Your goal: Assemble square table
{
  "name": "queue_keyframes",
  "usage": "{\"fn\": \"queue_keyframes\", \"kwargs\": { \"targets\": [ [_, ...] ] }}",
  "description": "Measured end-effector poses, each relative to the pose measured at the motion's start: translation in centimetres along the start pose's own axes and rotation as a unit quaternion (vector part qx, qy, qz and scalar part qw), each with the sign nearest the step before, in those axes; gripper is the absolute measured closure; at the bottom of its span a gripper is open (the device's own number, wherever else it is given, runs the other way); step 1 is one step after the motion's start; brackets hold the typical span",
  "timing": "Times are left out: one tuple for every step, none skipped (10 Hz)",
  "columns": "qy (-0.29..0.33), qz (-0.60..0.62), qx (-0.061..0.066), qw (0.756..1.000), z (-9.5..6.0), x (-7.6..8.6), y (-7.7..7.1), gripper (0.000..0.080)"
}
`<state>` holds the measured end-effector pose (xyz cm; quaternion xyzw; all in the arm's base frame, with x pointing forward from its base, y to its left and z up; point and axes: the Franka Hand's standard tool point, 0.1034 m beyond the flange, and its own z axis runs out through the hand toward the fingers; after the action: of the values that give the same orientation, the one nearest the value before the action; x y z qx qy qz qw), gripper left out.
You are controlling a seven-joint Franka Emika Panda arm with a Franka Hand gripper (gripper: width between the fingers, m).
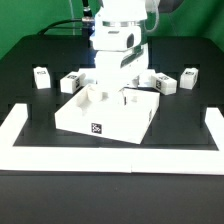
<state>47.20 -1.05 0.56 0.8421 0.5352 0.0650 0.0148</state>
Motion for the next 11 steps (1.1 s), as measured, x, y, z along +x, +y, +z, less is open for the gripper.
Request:
{"fn": "queue_keyframes", "kwargs": {
  "targets": [
    [0.000,0.000,0.000,1.000,0.00,-0.02,0.00,0.0398],
    [0.000,0.000,0.000,1.000,0.01,-0.02,0.00,0.0398],
    [0.000,0.000,0.000,1.000,0.02,-0.03,-0.01,0.0595],
    [0.000,0.000,0.000,1.000,0.03,-0.02,-0.03,0.0723],
    [0.000,0.001,0.001,1.000,0.03,-0.06,-0.03,0.0738],
    [0.000,0.001,0.001,1.000,0.04,-0.07,-0.04,0.0738],
    [0.000,0.001,0.001,1.000,0.05,-0.07,-0.04,0.0740],
    [0.000,0.001,0.001,1.000,0.04,-0.07,-0.03,0.0741],
    [0.000,0.001,0.001,1.000,0.04,-0.08,-0.03,0.0741],
    [0.000,0.001,0.001,1.000,0.04,-0.07,-0.03,0.0741],
    [0.000,-0.001,0.001,1.000,0.06,0.11,-0.05,0.0741]
  ]
}}
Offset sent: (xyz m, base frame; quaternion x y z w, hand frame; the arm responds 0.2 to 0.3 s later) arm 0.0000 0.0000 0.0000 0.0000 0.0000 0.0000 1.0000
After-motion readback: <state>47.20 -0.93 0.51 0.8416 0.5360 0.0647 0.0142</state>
